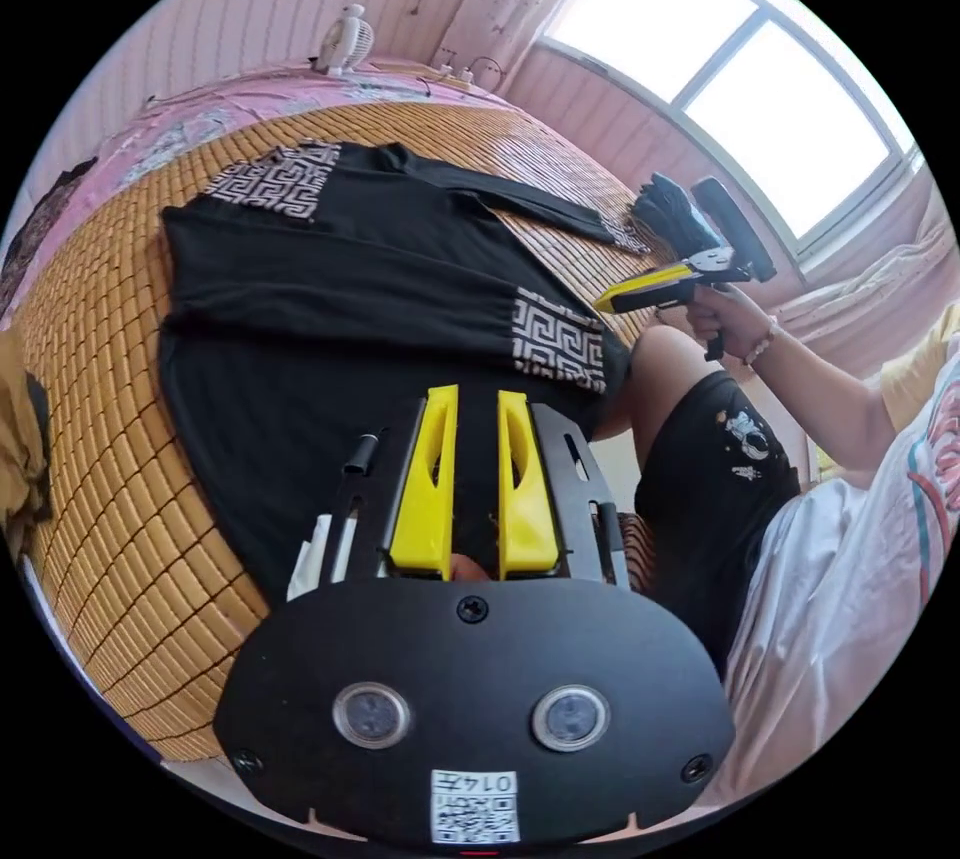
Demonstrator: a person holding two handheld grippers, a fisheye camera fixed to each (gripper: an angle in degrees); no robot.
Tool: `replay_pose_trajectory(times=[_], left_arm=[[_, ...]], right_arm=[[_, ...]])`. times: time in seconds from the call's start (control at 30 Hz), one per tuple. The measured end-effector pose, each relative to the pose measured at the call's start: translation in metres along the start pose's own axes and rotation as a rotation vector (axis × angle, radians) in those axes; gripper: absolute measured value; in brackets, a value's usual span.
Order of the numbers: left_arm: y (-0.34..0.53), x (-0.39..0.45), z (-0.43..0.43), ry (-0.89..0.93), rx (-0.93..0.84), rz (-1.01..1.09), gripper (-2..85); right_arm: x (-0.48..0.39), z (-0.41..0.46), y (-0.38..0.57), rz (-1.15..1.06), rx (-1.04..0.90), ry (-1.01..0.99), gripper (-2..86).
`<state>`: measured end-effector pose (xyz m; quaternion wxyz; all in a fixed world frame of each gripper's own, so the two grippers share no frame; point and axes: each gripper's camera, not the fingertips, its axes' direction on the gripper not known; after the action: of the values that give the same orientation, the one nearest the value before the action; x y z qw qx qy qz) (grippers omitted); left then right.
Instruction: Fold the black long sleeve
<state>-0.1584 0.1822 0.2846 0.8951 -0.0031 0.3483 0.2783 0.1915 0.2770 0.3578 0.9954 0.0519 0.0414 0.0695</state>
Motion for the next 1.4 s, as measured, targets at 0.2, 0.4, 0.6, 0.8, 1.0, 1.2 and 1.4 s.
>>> replay_pose_trajectory(times=[0.2,0.4,0.6,0.8,1.0,1.2,1.4], left_arm=[[-0.001,-0.068,-0.037,-0.277,0.11,-0.097,2.7],[-0.016,-0.116,-0.042,-0.297,0.129,-0.131,2.9],[-0.036,-0.128,-0.018,-0.317,0.062,0.01,8.2],[-0.047,-0.146,0.006,-0.387,-0.038,0.004,3.9],[-0.034,-0.162,-0.009,-0.394,0.034,-0.085,-0.6],[-0.019,-0.189,-0.033,-0.219,0.124,-0.295,-0.4],[0.005,-0.134,-0.062,-0.252,0.247,-0.173,-0.9]], right_arm=[[-0.043,-0.021,-0.084,-0.198,0.15,-0.076,2.3],[-0.13,-0.017,-0.211,-0.431,0.215,-0.049,4.2],[-0.186,0.022,-0.319,-0.469,0.196,-0.04,6.6],[-0.222,0.072,-0.376,-0.471,0.113,0.117,5.9],[-0.222,0.081,-0.399,-0.418,0.109,0.012,-0.2],[-0.21,0.083,-0.382,-0.423,0.145,0.012,3.1],[-0.113,0.01,-0.253,-0.354,0.414,-0.087,6.6]])
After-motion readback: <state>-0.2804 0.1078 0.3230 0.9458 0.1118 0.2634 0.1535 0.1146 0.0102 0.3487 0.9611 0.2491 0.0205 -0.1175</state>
